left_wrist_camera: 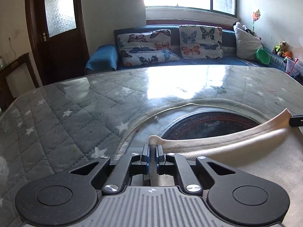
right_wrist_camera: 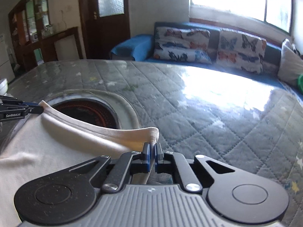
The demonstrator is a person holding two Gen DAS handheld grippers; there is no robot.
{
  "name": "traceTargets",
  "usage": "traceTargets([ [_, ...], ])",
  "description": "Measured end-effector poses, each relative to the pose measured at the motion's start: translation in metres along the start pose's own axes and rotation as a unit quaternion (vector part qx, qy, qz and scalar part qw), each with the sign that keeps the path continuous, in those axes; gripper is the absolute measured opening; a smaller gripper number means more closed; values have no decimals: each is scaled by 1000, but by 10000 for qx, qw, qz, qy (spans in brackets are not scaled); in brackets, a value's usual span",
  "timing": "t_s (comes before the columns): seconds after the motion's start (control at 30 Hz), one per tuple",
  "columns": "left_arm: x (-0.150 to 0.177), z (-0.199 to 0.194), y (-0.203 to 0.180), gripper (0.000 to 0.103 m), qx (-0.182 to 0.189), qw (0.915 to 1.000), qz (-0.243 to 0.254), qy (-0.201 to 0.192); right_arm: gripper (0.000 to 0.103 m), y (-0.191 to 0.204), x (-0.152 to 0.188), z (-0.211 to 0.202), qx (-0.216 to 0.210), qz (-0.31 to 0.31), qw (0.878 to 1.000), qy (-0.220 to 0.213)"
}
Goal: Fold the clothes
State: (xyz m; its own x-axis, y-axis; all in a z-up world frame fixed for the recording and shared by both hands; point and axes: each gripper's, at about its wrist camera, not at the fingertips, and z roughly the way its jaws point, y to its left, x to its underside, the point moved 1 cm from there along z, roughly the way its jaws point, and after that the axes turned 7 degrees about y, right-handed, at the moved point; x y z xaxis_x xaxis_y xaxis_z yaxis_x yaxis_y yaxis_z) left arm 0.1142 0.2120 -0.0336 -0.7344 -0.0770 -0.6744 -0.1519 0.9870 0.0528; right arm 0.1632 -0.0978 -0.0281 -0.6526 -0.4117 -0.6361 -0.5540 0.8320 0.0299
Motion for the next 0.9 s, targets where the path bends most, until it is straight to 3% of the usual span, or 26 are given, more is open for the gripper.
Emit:
traceTargets([
  [0.1, -5, 1, 0, 18, 15, 10000, -26, 54, 17, 0, -2, -1, 130, -38, 9999, -73],
  [0.23, -7, -10, 1, 20, 103, 9999, 1, -110, 18, 7, -8, -12, -38, -140, 9996, -252],
  [0.47, -2, -25, -35, 20, 778, 9959, 462, -67, 18, 49, -23, 1, -695, -703, 9951, 70],
  [0.73, 28, -35, -72, 28, 1330, 9842, 1162, 133, 21, 76, -28, 30, -734, -827, 9937, 198],
  [0.8, 36, -36, -76, 35, 1371, 9824, 1257, 163, 22, 74, -30, 32, -696, -763, 9945, 176],
  [0.83, 40, -36, -77, 44, 1368, 9819, 1301, 139, 22, 75, -31, 31, -712, -777, 9943, 155],
  [0.9, 43, -38, -77, 47, 1361, 9820, 1301, 123, 25, 76, -32, 27, -743, -804, 9939, 114],
])
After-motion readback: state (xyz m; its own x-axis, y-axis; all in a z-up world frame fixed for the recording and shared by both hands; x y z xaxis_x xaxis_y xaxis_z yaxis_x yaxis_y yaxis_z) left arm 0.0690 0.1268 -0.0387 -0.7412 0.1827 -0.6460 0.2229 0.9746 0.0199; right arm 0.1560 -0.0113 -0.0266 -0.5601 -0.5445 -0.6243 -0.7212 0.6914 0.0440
